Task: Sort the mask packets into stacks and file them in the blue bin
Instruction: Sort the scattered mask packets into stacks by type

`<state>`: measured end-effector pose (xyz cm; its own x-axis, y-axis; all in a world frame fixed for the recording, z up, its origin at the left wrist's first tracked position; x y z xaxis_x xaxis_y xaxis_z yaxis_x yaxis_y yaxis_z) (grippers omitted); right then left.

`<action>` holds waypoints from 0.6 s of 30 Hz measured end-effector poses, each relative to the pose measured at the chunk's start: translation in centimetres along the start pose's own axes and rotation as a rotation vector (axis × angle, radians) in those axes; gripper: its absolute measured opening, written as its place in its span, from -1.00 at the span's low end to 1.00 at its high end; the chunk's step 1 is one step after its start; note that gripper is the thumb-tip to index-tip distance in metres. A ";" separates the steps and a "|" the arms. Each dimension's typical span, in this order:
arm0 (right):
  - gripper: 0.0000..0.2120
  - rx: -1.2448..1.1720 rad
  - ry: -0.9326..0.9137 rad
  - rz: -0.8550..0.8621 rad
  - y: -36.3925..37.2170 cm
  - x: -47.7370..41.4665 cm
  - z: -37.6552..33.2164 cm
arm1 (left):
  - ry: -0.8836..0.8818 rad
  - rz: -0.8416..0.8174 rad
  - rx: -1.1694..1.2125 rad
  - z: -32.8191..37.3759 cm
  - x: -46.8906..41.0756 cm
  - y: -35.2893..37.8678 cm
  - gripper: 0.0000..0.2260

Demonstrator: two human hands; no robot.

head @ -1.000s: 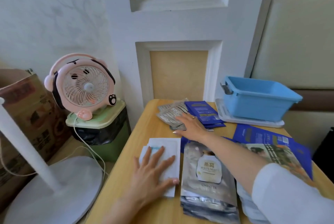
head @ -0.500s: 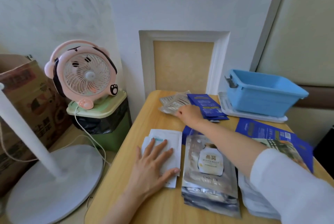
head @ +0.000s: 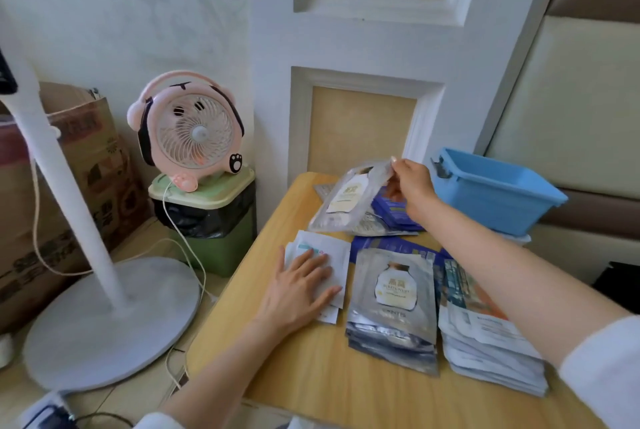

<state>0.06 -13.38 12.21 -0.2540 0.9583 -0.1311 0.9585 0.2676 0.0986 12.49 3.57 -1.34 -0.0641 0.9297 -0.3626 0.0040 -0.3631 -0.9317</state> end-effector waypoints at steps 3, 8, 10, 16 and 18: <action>-0.78 -0.221 0.176 -0.112 0.2 2.4 1.5 | -0.001 -0.018 0.034 0.1 0.0 -0.2 -0.28; -0.78 -0.401 0.273 -0.268 0.7 5.9 1.6 | -0.027 -0.007 0.060 0.0 0.3 -0.7 -0.43; -0.81 -0.388 0.267 -0.270 0.2 6.6 1.3 | -0.048 -0.004 0.097 -0.1 0.5 -0.7 -0.45; -0.81 -0.332 0.327 -0.403 0.0 8.2 1.3 | -0.286 0.133 0.365 -2.4 2.1 -2.1 -0.47; -0.83 -0.307 0.341 -0.412 0.0 8.1 1.8 | -0.227 0.258 0.436 -2.1 2.4 -3.4 -0.48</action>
<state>-1.78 -5.81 9.34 -0.6709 0.7349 0.0988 0.7048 0.5906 0.3930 14.46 7.14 0.89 -0.3297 0.7883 -0.5194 -0.3620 -0.6137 -0.7016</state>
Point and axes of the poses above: each hand's wrist, its own x-axis away from the middle knuckle, its own y-axis out of the palm, z = x × y, the point moved 9 cm from there along -x, towards the middle knuckle, and after that the axes turned 11 degrees about -x, right-handed, at the moved point
